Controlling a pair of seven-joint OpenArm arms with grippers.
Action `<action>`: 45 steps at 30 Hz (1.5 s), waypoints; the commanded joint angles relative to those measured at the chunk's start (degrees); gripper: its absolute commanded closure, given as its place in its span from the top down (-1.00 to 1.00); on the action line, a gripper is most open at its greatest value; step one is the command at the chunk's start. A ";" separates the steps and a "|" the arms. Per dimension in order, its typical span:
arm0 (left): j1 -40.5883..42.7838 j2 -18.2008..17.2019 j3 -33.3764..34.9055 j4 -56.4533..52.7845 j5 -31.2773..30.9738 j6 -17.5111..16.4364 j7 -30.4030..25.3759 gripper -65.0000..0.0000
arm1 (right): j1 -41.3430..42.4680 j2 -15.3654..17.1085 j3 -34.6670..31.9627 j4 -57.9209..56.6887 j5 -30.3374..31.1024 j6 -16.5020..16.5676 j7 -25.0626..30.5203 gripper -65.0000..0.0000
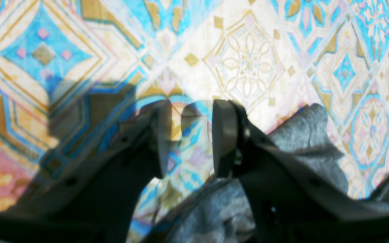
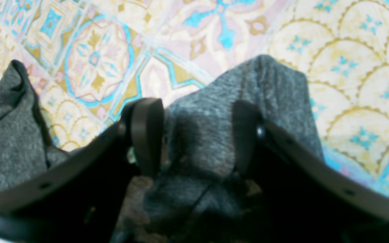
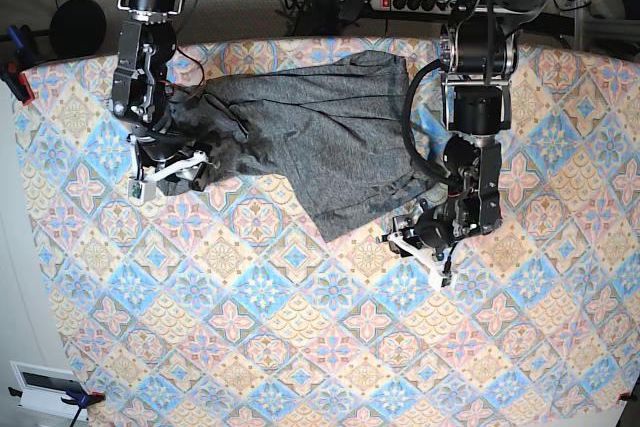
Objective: Layout the t-shirt on the table in an organized manner, then fold the t-shirt properly
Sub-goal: 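Grasp the grey shirt edge with the left gripper and pull it toward the right gripper, then fold the held grey fabric with the left gripper over toward the right gripper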
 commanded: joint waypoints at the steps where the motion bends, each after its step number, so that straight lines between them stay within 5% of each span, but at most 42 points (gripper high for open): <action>1: -0.51 0.38 0.14 -2.00 0.99 0.70 1.52 -0.34 | 0.80 0.42 0.17 1.11 0.41 0.30 1.22 -0.03; 11: 0.72 8.03 0.85 -7.37 1.43 0.52 1.96 -0.34 | 0.80 0.42 0.17 1.11 0.41 0.30 1.22 -0.03; 23: 1.95 11.81 13.94 -7.37 0.46 0.61 4.24 -0.34 | 0.80 0.42 0.17 0.85 0.41 0.30 1.22 -0.03; 35: 2.04 11.72 22.30 -7.19 -7.01 0.52 8.73 -0.34 | 0.80 0.42 0.25 0.67 0.41 0.30 1.22 -0.03; 45: 3.18 10.40 22.82 -7.10 -13.87 0.26 3.80 -0.35 | 0.80 0.42 0.52 0.50 0.41 0.30 1.22 -0.03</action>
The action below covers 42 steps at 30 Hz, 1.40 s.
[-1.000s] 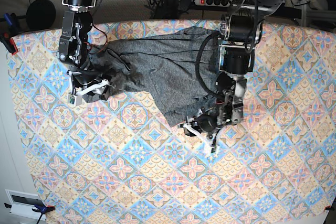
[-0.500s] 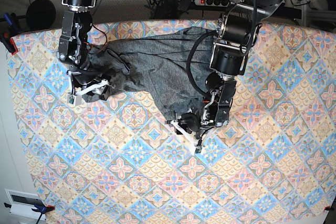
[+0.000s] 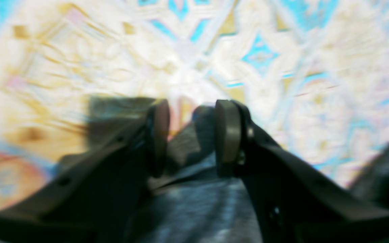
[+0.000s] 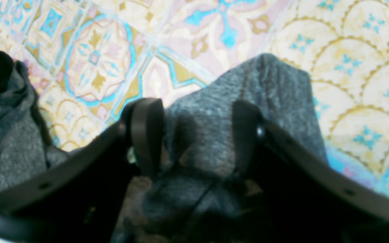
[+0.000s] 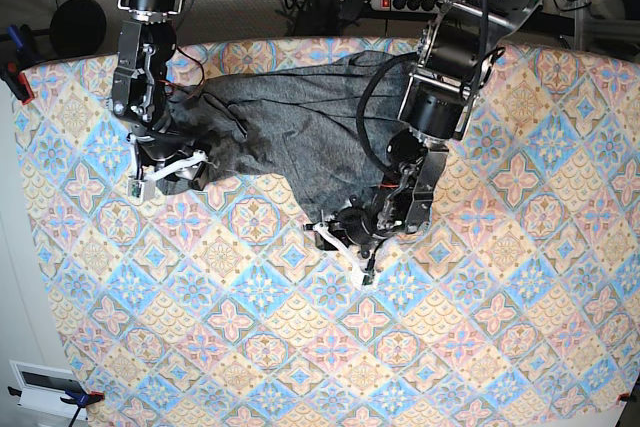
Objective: Layout the t-shirt on the table in an organized manner, then fold the t-shirt properly
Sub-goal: 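Fold the held grey fabric with the left gripper over toward the right gripper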
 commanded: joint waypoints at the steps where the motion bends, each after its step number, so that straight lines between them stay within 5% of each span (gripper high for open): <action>1: 2.94 2.01 1.71 -1.97 -3.49 -1.97 12.70 -0.35 | 0.80 0.42 0.30 0.54 0.43 0.30 1.14 -0.03; 12: 2.59 1.57 1.71 -1.97 -4.54 -1.97 12.70 -0.41 | 1.15 0.42 0.03 -1.31 0.34 0.30 1.14 -0.03; 20: 2.59 1.57 1.71 -1.97 -4.54 -1.97 12.70 -1.00 | 5.28 0.42 0.03 -1.04 0.34 0.30 1.14 -0.03; 38: 2.59 1.22 1.45 -1.70 -4.98 -1.88 12.70 -1.00 | 5.20 0.42 0.03 -0.95 0.34 0.30 1.14 -0.03; 42: 3.91 0.08 1.45 5.07 -4.98 -1.88 13.14 -1.00 | 5.11 0.42 0.03 -0.87 0.34 0.30 1.14 -0.03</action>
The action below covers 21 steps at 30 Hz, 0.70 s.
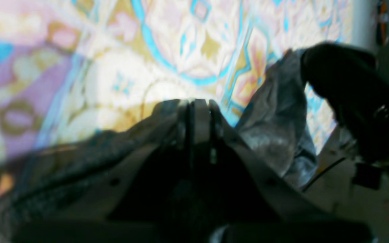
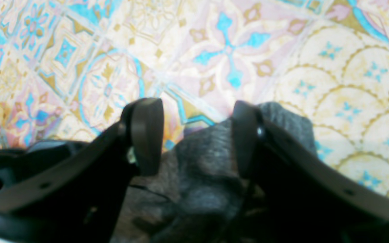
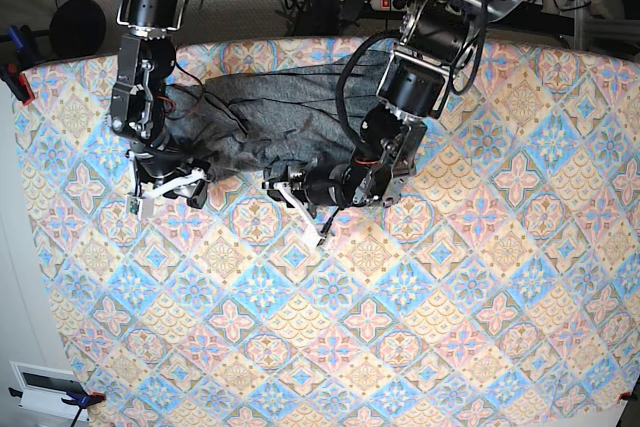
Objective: Layout the t-shirt on the table in an organized manner, then fold the t-shirt properly
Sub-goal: 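Fold the held grey fabric with the left gripper over toward the right gripper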
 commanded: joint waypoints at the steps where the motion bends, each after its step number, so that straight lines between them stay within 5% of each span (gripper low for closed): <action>1: 0.26 -0.80 0.20 1.71 1.92 1.26 2.12 -1.00 | 1.00 0.40 0.14 1.15 0.37 0.32 1.14 -0.03; 12: 1.32 -3.00 0.11 8.92 1.92 1.44 2.12 -1.00 | 0.82 0.40 0.14 1.76 0.37 0.32 1.14 -0.03; 21: 1.23 -2.91 -7.45 10.59 1.92 1.26 4.58 -1.00 | 0.82 0.40 0.23 4.93 0.37 0.32 1.14 -0.03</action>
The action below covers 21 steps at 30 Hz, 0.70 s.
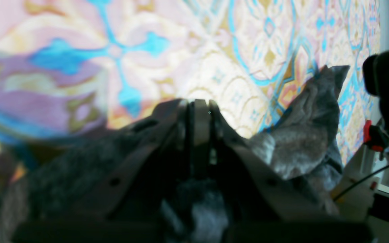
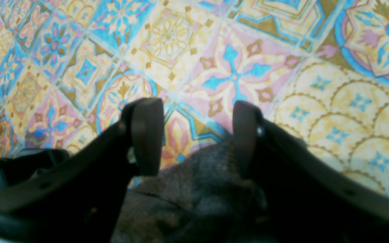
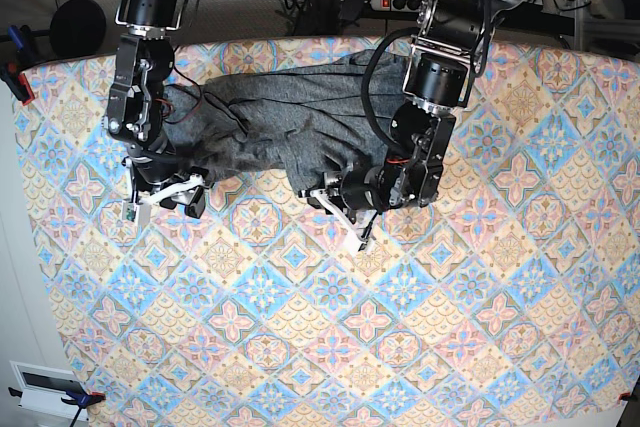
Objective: Layout the t-shirt on the table in an organized manner, then fold the t-shirt properly
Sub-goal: 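Fold the held grey fabric with the left gripper over toward the right gripper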
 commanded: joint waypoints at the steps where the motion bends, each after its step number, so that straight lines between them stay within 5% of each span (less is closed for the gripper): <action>1: -1.11 0.28 -0.59 3.25 -0.46 -0.31 -0.33 -1.00 | 0.95 0.46 0.23 1.30 0.34 0.30 1.16 -0.03; 11: 1.53 0.28 0.03 20.49 -0.37 -0.31 1.07 -1.00 | 0.87 0.46 0.14 1.39 0.52 0.30 1.16 -0.03; 21: 1.27 0.81 10.66 30.16 -0.37 -0.31 5.38 -1.00 | -2.74 0.46 0.06 1.39 0.52 0.30 1.16 -0.03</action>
